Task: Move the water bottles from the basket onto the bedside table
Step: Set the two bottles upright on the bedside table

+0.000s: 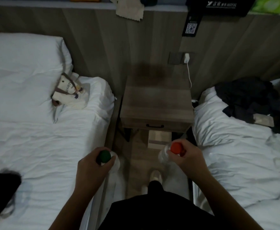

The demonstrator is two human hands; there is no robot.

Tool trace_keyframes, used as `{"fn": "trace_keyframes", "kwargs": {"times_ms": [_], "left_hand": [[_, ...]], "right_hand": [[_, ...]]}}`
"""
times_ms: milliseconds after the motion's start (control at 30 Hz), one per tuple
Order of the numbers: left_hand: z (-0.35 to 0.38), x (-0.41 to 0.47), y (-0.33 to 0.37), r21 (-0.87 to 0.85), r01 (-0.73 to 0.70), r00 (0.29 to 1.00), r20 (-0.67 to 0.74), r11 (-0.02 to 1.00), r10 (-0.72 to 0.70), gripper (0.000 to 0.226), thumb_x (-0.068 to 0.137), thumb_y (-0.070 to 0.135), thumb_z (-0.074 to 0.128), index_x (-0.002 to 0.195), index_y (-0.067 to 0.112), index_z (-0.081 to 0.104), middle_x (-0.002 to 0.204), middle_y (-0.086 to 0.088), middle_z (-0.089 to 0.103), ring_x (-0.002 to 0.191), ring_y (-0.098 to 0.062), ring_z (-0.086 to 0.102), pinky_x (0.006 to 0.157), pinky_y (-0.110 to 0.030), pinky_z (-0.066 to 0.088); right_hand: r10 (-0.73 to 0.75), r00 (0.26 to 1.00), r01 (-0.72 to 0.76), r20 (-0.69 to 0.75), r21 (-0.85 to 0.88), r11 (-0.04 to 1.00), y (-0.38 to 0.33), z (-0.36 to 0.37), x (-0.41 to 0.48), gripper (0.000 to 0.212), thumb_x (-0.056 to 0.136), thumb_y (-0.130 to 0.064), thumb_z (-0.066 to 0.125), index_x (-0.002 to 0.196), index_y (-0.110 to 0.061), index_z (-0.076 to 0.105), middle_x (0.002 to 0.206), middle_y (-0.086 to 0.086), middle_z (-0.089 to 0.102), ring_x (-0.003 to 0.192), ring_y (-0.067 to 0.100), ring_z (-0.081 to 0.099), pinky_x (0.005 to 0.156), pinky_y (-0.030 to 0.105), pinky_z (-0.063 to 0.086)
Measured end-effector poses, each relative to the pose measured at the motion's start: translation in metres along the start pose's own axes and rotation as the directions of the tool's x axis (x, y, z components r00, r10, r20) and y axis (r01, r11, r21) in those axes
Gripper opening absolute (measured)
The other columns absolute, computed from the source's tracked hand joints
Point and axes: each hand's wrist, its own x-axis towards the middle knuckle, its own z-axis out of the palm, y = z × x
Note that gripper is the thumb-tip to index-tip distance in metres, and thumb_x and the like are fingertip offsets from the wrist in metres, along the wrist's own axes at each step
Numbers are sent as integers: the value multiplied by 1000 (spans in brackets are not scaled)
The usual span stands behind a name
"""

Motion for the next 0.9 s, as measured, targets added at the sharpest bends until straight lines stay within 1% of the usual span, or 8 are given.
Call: {"fn": "trace_keyframes", "kwargs": {"times_ms": [67,167,267,333,533,633,800,900], "left_hand": [[11,26,18,-2,-1,999,-38,1000,1,23,71,23,79,89,26,66,76,11,66,67,-5,62,64,-19,46],[30,62,40,-51,60,993,-95,997,-65,22,72,23,78,91,23,67,79,6,68,73,-11,63,71,-28,51],[48,95,53,-70,89,992,-87,994,-95,19,73,24,75,90,25,67,79,7,68,76,-12,63,74,-32,53],[59,116,58,-68,94,993,-65,993,-99,19,74,25,75,90,24,67,79,5,68,76,-14,64,74,-34,54],[89,201,55,2,133,986,97,991,-133,28,73,25,76,99,20,67,82,-4,69,77,-20,63,71,-29,48],[103,250,53,26,126,980,149,992,-129,31,74,25,76,102,18,66,85,-6,70,80,-22,64,72,-27,46],[125,332,43,131,-11,953,300,991,-29,35,73,34,75,105,22,67,95,-4,71,89,-24,66,71,-25,45],[135,380,39,147,-38,925,380,988,-21,41,71,47,70,107,27,66,98,-2,71,91,-23,66,72,-26,47]], "right_hand": [[-12,1000,12,26,-5,1000,4,-13,33,27,69,-19,81,81,-32,60,67,-19,62,71,-8,59,62,2,41],[-11,995,13,103,-23,1000,8,-27,81,27,70,-19,80,82,-33,60,67,-20,63,75,-13,58,63,-1,39],[7,986,1,166,-48,999,9,-31,119,25,72,-22,79,85,-32,60,69,-20,59,77,-17,56,64,0,40],[35,985,-25,170,-59,998,10,-29,140,23,73,-26,78,87,-32,60,73,-21,59,73,-10,58,62,4,40],[189,954,-176,233,-76,981,4,-8,214,22,81,-31,71,98,-30,58,79,-20,54,72,-9,50,66,8,37],[257,928,-237,269,-103,966,-3,10,256,27,81,-32,71,105,-24,61,84,-15,56,75,0,53,76,18,41],[346,893,-317,289,-143,938,-15,52,325,35,79,-34,73,110,-22,61,95,-6,61,95,15,61,86,31,51],[390,868,-339,308,-207,918,-15,78,367,40,79,-41,71,112,-23,61,100,-4,64,97,16,61,82,28,46]]}}
